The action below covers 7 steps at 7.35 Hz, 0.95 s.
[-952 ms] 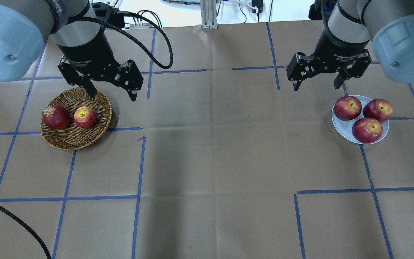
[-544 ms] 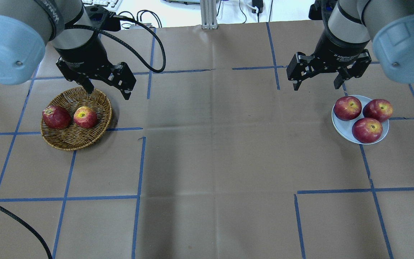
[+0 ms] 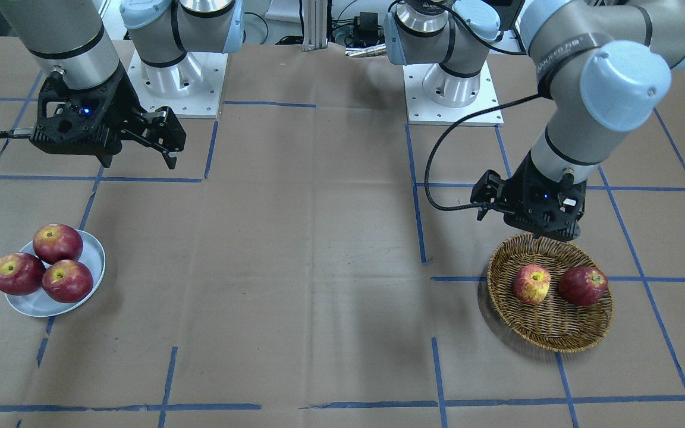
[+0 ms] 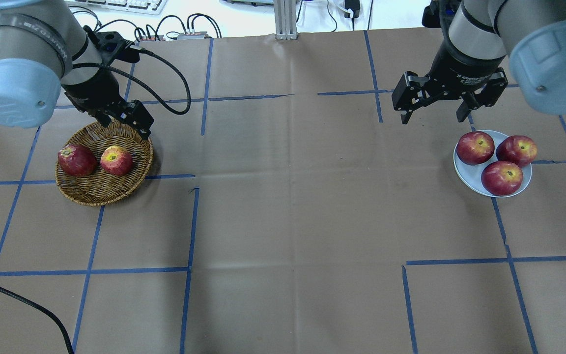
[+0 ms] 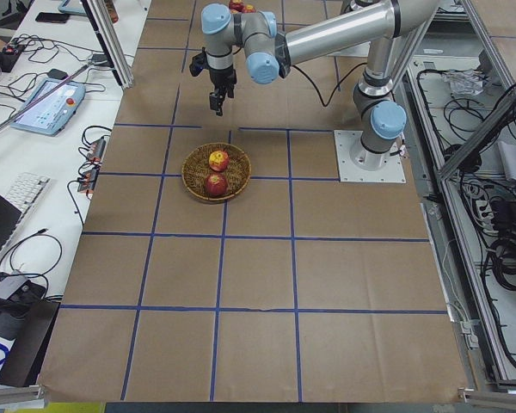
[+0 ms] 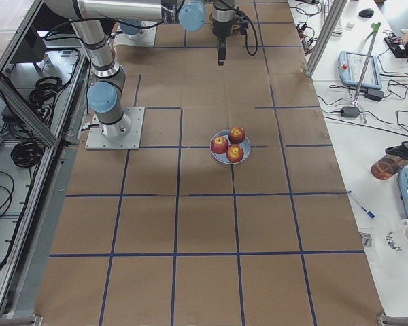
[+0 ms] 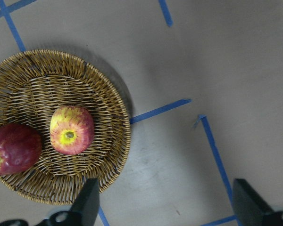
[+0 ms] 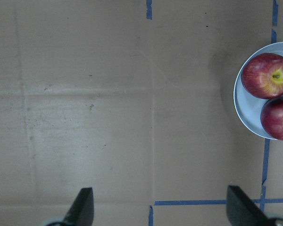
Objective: Transfer apple from basket to plate
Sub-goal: 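Lower the left gripper into the basket onto the yellow-red apple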
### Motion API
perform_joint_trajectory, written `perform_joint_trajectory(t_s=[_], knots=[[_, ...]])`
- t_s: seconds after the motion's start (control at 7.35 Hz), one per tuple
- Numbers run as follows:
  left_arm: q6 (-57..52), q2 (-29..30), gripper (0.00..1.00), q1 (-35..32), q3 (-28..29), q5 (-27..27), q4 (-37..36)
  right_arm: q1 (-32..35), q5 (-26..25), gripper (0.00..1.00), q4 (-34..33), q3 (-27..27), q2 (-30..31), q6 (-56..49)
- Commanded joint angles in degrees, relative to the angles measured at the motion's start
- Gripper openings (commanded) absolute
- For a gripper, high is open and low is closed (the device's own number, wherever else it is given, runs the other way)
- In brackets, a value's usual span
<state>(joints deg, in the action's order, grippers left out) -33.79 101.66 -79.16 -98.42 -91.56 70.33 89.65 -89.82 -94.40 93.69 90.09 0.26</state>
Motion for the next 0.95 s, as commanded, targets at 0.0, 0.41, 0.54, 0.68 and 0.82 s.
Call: perform_joint_trajectory(t_s=[0.0,0.41,0.54,0.68,0.82], knots=[[-7.49,5.37,0.99,3.47,-2.21,-0.02,-8.85,-0.09,-0.09,1.0,0.01,0.09,0.0,0.0],[-9.37,8.9,0.99,6.21,-3.18,-0.11,-10.39,-0.09,-0.09,1.0,0.01,0.09,0.0,-0.09],[-9.11,10.21,0.99,6.21,-4.84,-0.11,-13.52,-0.09,-0.09,1.0,0.01,0.09,0.0,-0.09],[-9.19,11.01,0.99,6.21,-5.38,-0.46,-16.69,-0.09,-0.09,1.0,0.01,0.09,0.0,-0.09],[-9.11,11.45,0.99,6.3,-5.56,-0.37,-16.8,-0.09,-0.09,1.0,0.01,0.09,0.0,0.0]])
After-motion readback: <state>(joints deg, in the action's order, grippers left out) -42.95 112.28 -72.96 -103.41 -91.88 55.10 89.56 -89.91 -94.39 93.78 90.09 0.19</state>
